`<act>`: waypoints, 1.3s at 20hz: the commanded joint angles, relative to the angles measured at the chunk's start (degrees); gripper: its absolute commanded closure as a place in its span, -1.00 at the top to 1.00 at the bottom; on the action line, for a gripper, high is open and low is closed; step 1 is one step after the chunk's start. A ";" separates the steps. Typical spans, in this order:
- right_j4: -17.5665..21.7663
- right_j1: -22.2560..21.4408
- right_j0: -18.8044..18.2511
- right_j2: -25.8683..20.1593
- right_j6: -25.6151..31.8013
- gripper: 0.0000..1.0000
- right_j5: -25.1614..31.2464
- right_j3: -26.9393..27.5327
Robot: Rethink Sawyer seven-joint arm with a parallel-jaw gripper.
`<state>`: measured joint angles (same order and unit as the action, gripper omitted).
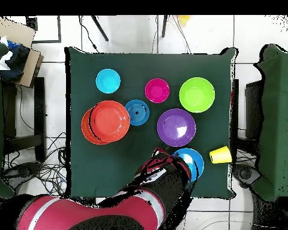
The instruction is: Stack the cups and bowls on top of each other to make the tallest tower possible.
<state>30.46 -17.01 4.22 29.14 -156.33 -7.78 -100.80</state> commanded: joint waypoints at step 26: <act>-0.85 -0.30 -0.96 -4.05 -1.86 1.00 -4.08 1.18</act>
<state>30.13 -18.25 3.92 29.65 -156.33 -7.94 -100.79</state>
